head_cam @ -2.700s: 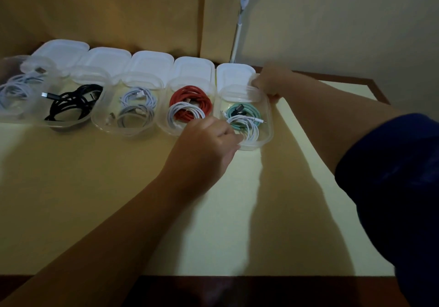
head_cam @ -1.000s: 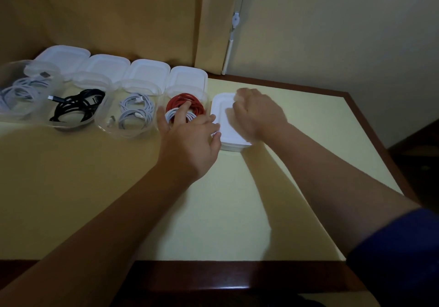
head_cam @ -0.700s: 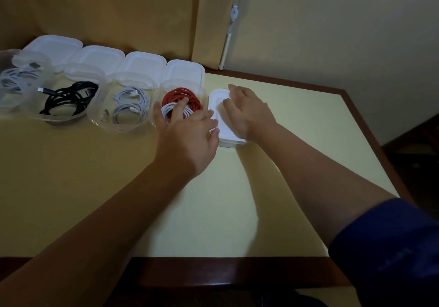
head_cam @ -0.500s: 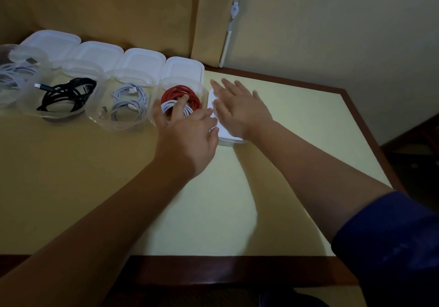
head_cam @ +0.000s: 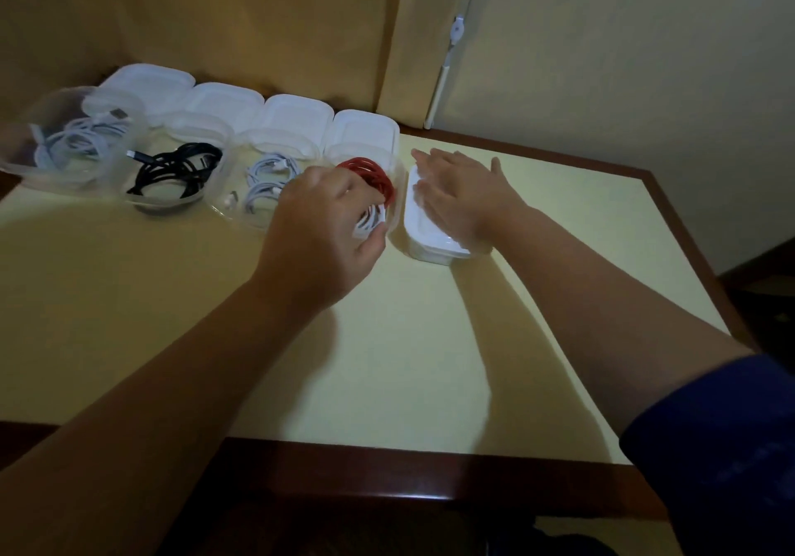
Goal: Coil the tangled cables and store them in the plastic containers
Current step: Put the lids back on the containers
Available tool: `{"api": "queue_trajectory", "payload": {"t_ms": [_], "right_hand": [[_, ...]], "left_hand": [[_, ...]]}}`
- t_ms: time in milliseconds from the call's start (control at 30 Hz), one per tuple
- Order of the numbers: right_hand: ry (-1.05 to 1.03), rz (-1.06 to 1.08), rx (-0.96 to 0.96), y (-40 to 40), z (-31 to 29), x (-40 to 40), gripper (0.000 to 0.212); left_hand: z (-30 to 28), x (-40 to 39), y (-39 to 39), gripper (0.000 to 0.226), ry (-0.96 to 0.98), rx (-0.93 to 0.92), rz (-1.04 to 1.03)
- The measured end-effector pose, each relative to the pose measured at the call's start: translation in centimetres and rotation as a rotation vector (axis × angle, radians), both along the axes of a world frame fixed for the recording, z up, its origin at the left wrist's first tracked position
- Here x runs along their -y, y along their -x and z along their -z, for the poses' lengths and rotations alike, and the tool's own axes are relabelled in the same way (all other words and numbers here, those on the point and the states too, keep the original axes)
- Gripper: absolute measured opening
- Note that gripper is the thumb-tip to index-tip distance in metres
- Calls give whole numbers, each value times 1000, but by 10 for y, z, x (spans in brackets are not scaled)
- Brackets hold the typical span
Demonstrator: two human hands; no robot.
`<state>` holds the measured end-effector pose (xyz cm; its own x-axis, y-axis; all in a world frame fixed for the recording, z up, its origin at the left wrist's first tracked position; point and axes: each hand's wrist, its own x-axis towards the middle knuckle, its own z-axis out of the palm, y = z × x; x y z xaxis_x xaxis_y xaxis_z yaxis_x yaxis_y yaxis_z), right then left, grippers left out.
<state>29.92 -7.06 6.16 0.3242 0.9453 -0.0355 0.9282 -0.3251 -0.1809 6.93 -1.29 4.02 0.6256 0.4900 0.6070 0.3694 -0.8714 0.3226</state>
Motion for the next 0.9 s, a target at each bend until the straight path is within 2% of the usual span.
{"api": "queue_trajectory", "payload": {"t_ms": [100,200,300,433,567,767,900], "right_hand": [[-219,90,-105,-3,-9,-15,61],[-295,177,-129,-4,-23,-44,47],[-207,252,-111,-1,-32,-82,39],[0,247,-55,3,-26,-116,45],[223,228,-80,8,-19,-135,48],[248,245,-15,5,-19,-137,46],[131,271,13,1,-14,-131,40]], "left_hand": [[3,-9,11,32,-56,-49,-47],[9,-11,14,36,-60,-65,-86],[15,-16,15,36,-41,-39,-66],[20,-23,15,32,-10,-21,-21],[23,-26,14,25,1,-15,1],[24,-28,15,23,11,-11,36],[24,-27,14,20,6,-19,21]]}}
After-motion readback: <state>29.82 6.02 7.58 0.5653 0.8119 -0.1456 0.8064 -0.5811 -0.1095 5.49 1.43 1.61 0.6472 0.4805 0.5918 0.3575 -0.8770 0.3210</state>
